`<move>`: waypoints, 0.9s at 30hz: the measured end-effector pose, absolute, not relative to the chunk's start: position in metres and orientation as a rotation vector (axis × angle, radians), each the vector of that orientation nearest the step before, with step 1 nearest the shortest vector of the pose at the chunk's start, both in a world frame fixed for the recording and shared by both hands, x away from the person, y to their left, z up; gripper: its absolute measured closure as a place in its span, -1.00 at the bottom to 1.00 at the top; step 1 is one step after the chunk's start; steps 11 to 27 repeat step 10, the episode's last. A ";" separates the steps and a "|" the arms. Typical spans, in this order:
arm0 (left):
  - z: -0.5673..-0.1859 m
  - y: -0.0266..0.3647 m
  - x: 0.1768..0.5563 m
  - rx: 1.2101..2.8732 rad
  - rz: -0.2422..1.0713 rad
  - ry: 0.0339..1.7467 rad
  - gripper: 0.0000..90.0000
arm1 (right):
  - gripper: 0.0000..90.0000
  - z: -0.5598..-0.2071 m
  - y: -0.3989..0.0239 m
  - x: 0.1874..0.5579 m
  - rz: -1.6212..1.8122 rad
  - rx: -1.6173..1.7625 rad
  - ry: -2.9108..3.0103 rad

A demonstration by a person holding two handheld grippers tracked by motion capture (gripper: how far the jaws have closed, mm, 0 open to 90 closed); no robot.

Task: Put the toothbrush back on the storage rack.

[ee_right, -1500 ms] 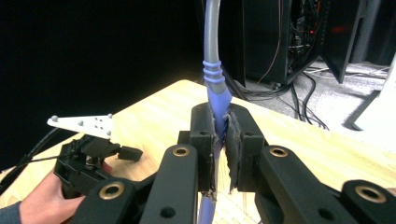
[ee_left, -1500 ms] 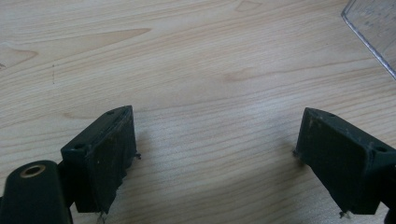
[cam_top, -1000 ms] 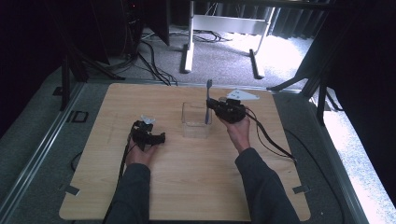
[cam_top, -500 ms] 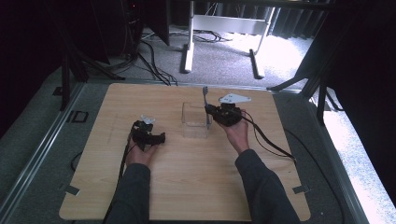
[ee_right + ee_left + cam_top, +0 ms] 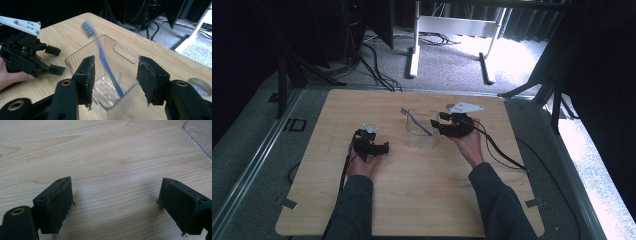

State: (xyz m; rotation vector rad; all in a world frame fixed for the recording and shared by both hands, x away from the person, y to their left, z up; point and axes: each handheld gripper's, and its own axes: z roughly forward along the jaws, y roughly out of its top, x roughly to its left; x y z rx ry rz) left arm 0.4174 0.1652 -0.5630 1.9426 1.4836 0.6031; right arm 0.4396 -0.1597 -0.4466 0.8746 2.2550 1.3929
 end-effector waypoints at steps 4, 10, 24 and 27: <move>-0.563 0.165 0.417 1.941 0.604 1.483 -0.72 | -0.04 -0.446 -0.178 0.434 1.361 0.919 2.245; -0.563 0.165 0.417 1.945 0.604 1.483 -0.72 | -0.11 -0.452 -0.201 0.419 1.244 0.936 2.294; -0.563 0.165 0.417 1.945 0.604 1.483 -0.72 | -0.11 -0.452 -0.201 0.419 1.244 0.936 2.294; -0.563 0.165 0.417 1.945 0.604 1.483 -0.72 | -0.11 -0.452 -0.201 0.419 1.244 0.936 2.294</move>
